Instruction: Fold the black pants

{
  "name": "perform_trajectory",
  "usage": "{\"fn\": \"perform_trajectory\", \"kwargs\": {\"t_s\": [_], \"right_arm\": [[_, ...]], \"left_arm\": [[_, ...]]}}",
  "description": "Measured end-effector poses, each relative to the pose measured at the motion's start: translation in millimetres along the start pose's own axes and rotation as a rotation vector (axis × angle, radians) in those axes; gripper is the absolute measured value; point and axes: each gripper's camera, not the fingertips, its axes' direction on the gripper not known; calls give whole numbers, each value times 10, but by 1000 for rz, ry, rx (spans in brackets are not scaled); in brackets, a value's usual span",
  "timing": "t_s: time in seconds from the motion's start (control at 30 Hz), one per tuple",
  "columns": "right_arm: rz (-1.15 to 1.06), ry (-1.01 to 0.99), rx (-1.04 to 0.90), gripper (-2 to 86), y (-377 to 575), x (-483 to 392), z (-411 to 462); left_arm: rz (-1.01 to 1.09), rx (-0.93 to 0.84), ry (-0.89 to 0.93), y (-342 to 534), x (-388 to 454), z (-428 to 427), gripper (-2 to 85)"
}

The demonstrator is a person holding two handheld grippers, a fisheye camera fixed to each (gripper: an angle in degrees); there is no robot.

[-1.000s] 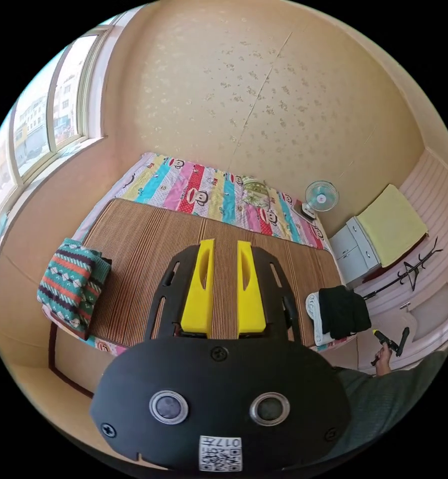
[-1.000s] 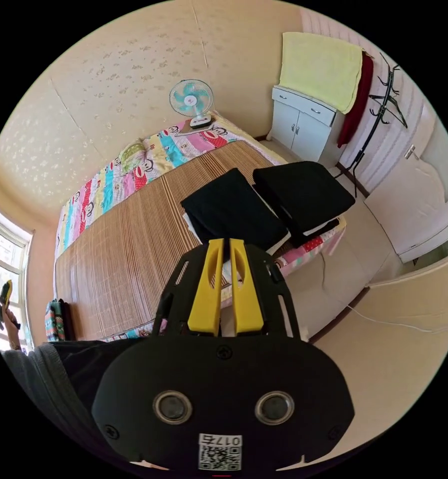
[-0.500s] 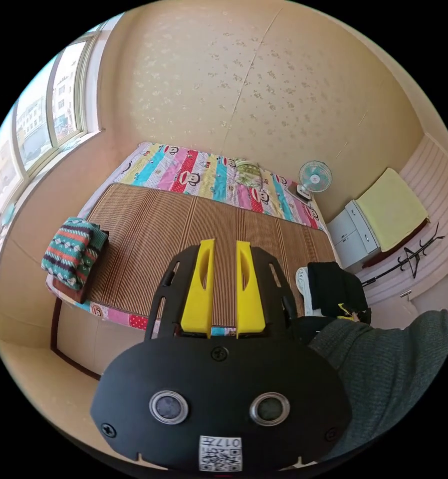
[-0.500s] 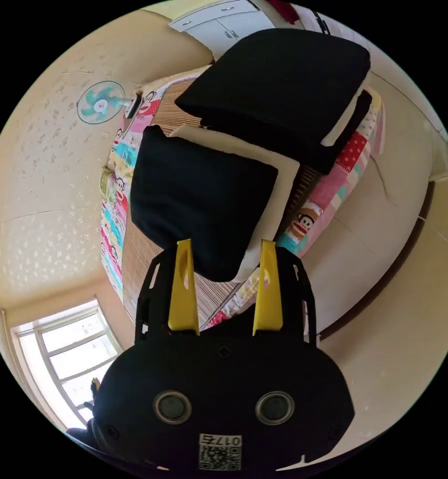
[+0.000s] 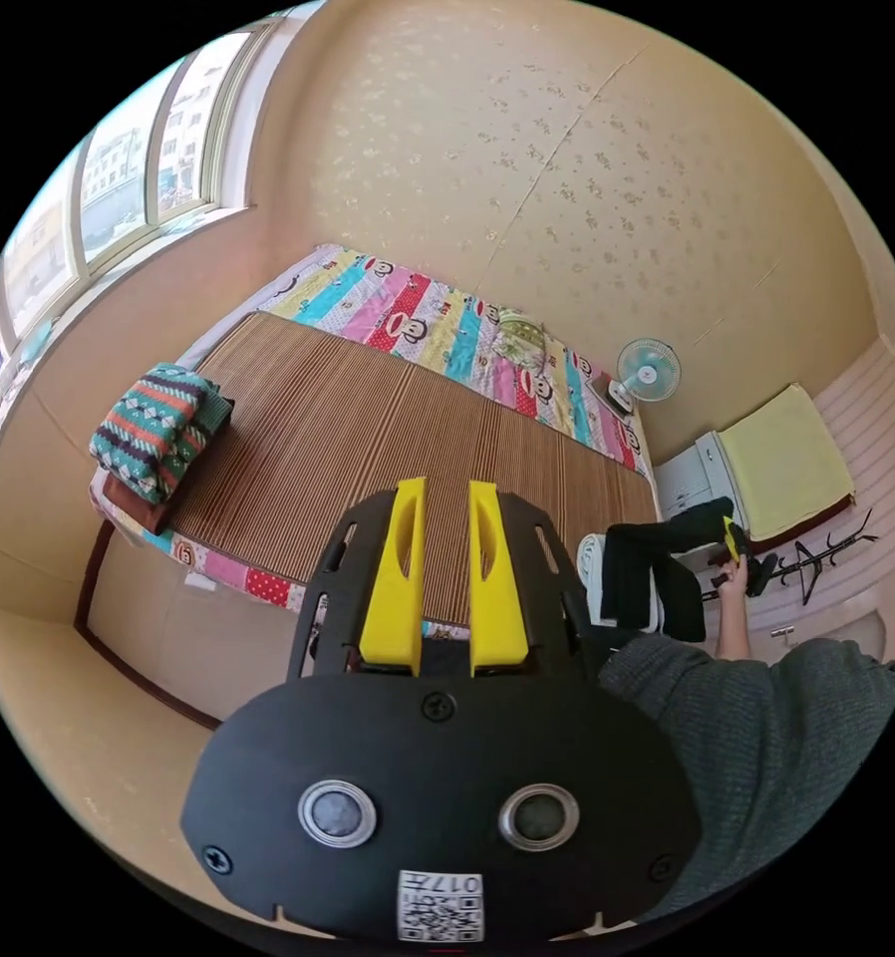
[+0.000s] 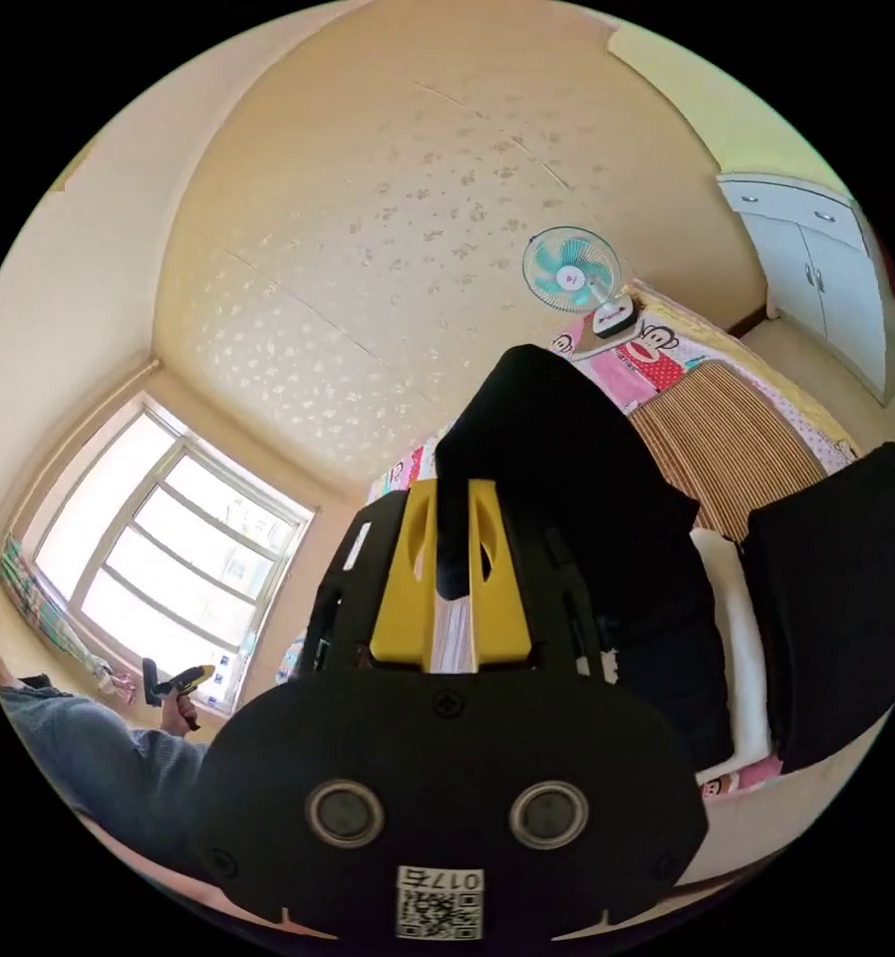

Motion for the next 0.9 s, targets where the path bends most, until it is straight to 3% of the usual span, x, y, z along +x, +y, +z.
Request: {"fn": "perform_trajectory", "kwargs": {"t_s": [0.1, 0.17, 0.37, 0.6, 0.77, 0.83, 0.9], "right_arm": [[56, -22, -171, 69, -129, 80, 301], [143, 42, -149, 77, 96, 234, 211], [653, 433, -208, 124, 1891, 1107, -72], [875, 252, -86, 77, 3115, 1236, -29], [663, -222, 286, 32, 3030, 654, -406], [479, -347, 239, 27, 2606, 167, -437], [323, -339, 156, 25, 2227, -376, -379]], "left_arm": [[57, -25, 30, -80, 192, 264, 71], [97, -30, 19, -96, 315, 387, 71], [142, -39, 14, 75, 455, 766, 79], [165, -107, 41, 98, 545, 1240, 87], [293, -117, 99, 86, 943, 1507, 90], [356, -123, 152, 139, 1151, 1635, 95], [459, -196, 250, 223, 1494, 1902, 108]]}}
